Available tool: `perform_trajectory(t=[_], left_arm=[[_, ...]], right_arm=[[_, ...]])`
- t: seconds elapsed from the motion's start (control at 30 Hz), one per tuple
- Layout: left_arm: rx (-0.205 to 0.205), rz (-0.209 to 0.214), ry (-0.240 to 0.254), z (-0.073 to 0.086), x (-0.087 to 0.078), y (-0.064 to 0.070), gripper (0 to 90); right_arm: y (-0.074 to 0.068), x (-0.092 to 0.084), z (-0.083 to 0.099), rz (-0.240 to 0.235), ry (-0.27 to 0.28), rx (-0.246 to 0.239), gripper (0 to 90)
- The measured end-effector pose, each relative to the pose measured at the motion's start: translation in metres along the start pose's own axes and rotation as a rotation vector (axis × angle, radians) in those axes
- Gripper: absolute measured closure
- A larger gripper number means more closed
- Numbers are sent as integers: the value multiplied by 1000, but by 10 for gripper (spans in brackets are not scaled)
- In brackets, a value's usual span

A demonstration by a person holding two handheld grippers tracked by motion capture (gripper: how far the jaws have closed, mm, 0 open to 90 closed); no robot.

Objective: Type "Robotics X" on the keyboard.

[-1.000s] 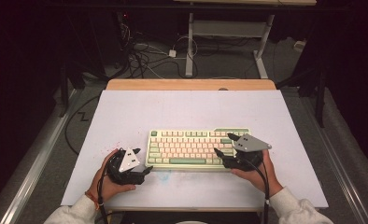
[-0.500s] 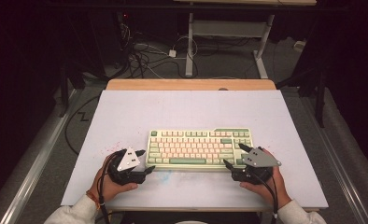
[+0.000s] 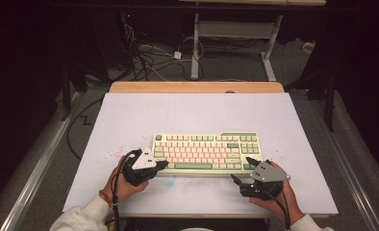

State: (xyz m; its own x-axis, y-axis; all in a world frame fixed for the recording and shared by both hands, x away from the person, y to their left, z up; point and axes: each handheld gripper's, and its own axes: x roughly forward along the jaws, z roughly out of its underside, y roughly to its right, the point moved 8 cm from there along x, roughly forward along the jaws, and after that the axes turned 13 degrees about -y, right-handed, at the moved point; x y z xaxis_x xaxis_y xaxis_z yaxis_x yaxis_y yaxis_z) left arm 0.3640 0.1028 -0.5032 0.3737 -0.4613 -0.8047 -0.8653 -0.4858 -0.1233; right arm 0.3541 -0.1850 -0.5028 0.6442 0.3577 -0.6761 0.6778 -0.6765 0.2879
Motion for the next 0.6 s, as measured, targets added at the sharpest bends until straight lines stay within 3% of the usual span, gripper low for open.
perform_trajectory(t=[0.2, 0.27, 0.6], left_arm=[[21, 33, -21, -20, 10, 2, 880], [22, 61, -21, -28, 14, 3, 880], [52, 60, -66, -57, 41, 2, 873]], right_arm=[[-3, 5, 2, -6, -22, -9, 259], [-3, 6, 2, -10, -23, -14, 259], [-3, 8, 4, -14, -33, -13, 260]])
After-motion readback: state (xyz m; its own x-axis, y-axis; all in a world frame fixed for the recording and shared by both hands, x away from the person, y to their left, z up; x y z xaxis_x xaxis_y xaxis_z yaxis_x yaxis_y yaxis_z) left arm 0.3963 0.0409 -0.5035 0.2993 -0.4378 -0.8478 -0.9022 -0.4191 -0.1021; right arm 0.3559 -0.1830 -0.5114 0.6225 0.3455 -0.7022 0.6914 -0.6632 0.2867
